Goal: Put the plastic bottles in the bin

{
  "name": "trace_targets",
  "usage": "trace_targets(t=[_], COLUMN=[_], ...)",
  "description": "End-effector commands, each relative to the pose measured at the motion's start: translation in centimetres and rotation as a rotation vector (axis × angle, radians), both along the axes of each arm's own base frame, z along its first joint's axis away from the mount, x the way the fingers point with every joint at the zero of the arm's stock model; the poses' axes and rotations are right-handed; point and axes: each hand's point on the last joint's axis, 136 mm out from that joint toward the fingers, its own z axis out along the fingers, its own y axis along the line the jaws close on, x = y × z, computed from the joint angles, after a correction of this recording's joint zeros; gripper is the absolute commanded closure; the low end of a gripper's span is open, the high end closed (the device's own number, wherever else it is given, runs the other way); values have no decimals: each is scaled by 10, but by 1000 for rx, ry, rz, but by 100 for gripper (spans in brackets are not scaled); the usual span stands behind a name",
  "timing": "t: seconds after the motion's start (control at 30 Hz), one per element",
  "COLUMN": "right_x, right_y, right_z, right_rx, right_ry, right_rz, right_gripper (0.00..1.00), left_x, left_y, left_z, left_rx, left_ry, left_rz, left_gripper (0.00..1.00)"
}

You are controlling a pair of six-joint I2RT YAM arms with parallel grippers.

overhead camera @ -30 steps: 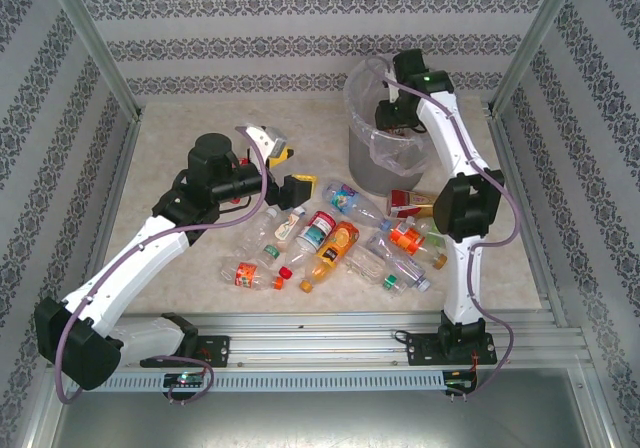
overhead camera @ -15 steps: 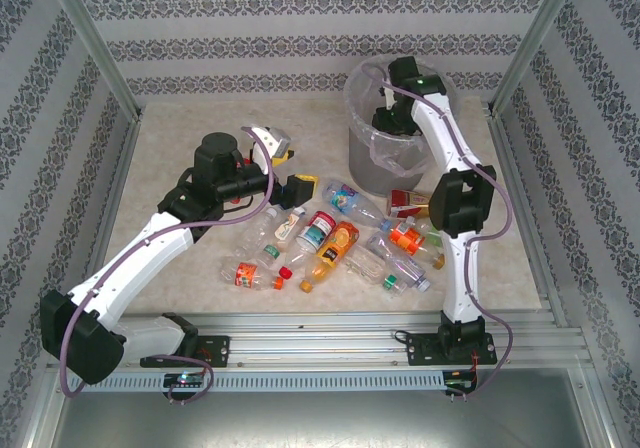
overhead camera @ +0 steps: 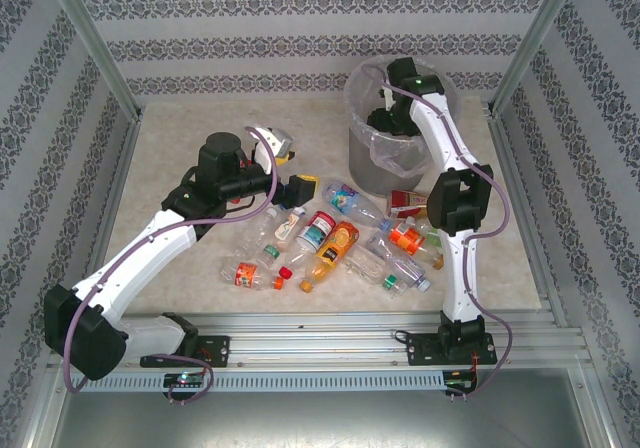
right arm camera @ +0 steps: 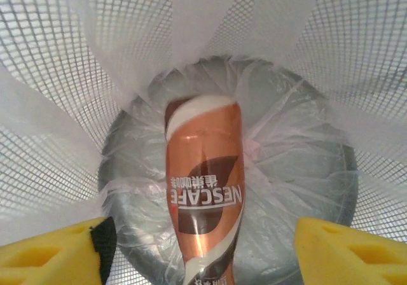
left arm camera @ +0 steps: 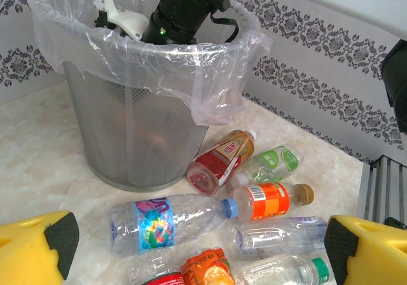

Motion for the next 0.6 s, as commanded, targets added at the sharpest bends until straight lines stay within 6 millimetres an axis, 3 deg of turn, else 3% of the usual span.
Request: trace_targets(t=[0.0, 0.57], right_x=[-4, -31], right_y=[-6, -5], right_z=[21, 125], right_rx=[9, 62], right_ry=[-21, -230], right_rz=[-17, -1], right_gripper=[24, 24], left_x=[-7, -14], left_y=[-5, -5], left_z=[-3, 6], left_rx=[19, 19], left_ry=[-10, -40], left_rz=[-29, -22], left_gripper=[0, 0])
